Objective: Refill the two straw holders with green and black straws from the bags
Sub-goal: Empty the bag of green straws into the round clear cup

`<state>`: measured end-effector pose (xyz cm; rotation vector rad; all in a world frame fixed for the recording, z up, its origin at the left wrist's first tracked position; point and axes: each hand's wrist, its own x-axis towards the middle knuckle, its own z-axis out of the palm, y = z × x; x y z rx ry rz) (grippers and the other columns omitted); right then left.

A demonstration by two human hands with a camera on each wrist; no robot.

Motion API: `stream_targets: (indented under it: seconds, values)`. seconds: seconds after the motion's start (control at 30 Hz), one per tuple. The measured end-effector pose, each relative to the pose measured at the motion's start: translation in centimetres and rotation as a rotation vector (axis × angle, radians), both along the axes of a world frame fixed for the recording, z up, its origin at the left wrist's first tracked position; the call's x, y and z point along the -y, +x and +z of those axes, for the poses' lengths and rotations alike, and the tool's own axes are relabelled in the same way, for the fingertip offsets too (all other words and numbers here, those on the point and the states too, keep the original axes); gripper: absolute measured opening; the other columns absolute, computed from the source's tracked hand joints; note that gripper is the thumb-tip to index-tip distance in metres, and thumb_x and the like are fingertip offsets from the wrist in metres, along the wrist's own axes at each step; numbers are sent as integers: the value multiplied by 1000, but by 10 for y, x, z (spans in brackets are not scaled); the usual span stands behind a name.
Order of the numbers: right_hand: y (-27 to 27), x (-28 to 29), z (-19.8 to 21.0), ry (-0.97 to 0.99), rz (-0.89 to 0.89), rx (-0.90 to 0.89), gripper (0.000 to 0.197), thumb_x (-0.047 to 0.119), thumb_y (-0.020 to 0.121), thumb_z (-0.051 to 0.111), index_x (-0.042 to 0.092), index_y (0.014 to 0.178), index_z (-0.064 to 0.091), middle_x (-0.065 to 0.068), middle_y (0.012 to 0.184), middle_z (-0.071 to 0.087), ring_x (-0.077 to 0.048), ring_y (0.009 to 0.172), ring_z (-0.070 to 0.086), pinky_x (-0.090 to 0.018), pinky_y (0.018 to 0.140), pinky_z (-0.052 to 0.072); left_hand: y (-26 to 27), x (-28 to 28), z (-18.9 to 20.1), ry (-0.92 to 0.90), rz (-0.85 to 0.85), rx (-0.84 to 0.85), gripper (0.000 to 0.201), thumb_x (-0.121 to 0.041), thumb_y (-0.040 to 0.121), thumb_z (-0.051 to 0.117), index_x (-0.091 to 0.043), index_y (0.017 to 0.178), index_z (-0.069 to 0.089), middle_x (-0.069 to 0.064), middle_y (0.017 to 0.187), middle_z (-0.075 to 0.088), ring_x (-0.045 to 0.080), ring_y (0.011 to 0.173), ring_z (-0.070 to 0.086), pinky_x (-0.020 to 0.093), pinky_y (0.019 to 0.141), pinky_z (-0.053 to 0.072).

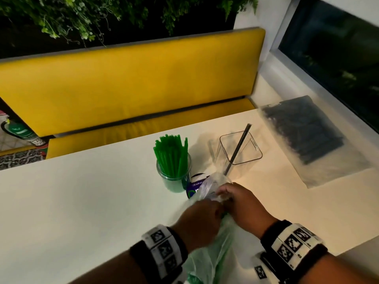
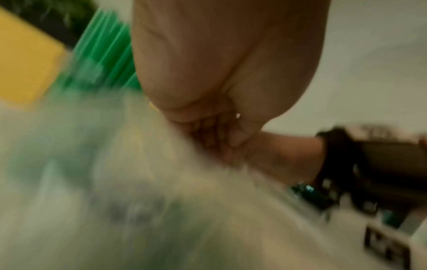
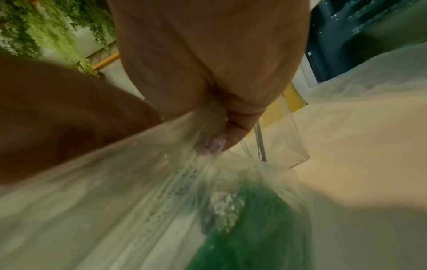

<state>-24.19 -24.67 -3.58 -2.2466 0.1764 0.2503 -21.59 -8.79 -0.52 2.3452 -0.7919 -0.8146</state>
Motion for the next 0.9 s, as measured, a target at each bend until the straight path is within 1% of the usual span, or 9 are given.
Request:
stream_targets:
  seconds: [0.1, 0.2, 0.3, 0.5, 0.6, 0.7, 0.8, 0.87, 0.9]
  values:
    - [-2, -8, 1, -36, 22, -11, 31, 1, 84, 60, 31, 90, 66, 11, 96, 60, 2, 88, 56, -9, 73, 39, -2, 12, -41, 92, 91, -105, 26, -24, 102, 40, -14, 106, 63, 4, 102, 66, 22, 94, 64, 34, 84, 53]
    - [-5, -12, 2, 6, 47, -35, 36, -1, 85, 55, 33, 80, 65, 7, 94, 56, -2, 81, 58, -14, 70, 42, -3, 20, -49, 230, 71, -100, 23, -24, 102, 37, -14, 107, 58, 1, 81, 54, 25, 96, 62, 34, 80, 46]
    - [-12, -6, -4, 29, 31, -58, 45, -3, 83, 54, 38, 70, 64, 14, 92, 50, -4, 94, 52, -21, 74, 39, -5, 23, -56, 310, -7, -70, 34, -25, 105, 35, -5, 122, 55, 13, 102, 59, 30, 116, 58, 35, 87, 41]
    - [-12, 3, -9, -116, -57, -47, 46, -3, 89, 50, 40, 83, 65, 6, 99, 49, -8, 86, 54, -13, 74, 41, 6, 12, -63, 144, 22, -231, 25, -32, 100, 43, -18, 87, 59, 0, 88, 62, 17, 81, 58, 27, 72, 42]
    - [-8, 5, -7, -132, -101, -21, 53, -9, 87, 48, 43, 87, 61, 5, 102, 50, -11, 94, 54, -17, 83, 41, 14, 6, -53, 71, 22, -266, 25, -45, 99, 43, -27, 93, 59, -7, 88, 65, 8, 75, 59, 21, 68, 43]
    - [-2, -1, 4, 0, -18, -7, 48, -6, 90, 50, 41, 92, 62, 9, 107, 57, 2, 103, 53, -4, 86, 36, 17, 3, -32, 39, -50, -259, 20, -25, 100, 47, -13, 110, 60, 5, 97, 66, 15, 76, 60, 20, 65, 44]
    - [3, -3, 11, 146, 1, 16, 37, -1, 93, 52, 33, 97, 65, 11, 109, 60, 13, 104, 52, 0, 85, 36, 19, 1, -22, -39, -71, -318, 20, -2, 97, 49, 10, 101, 64, 30, 98, 66, 38, 87, 64, 37, 74, 47]
    - [6, 1, 7, 123, -88, 8, 31, 3, 94, 50, 29, 95, 65, 8, 108, 60, 6, 101, 54, -5, 79, 39, 15, -2, -14, -95, -90, -274, 26, -9, 101, 46, 8, 95, 65, 24, 92, 66, 34, 82, 63, 33, 73, 44]
    - [7, 4, 3, 72, -131, 1, 30, 3, 94, 49, 30, 93, 63, 5, 106, 59, 1, 99, 55, -7, 76, 39, 14, -3, -8, -129, -8, -239, 25, -18, 102, 47, -3, 95, 66, 13, 88, 66, 22, 77, 61, 24, 70, 43]
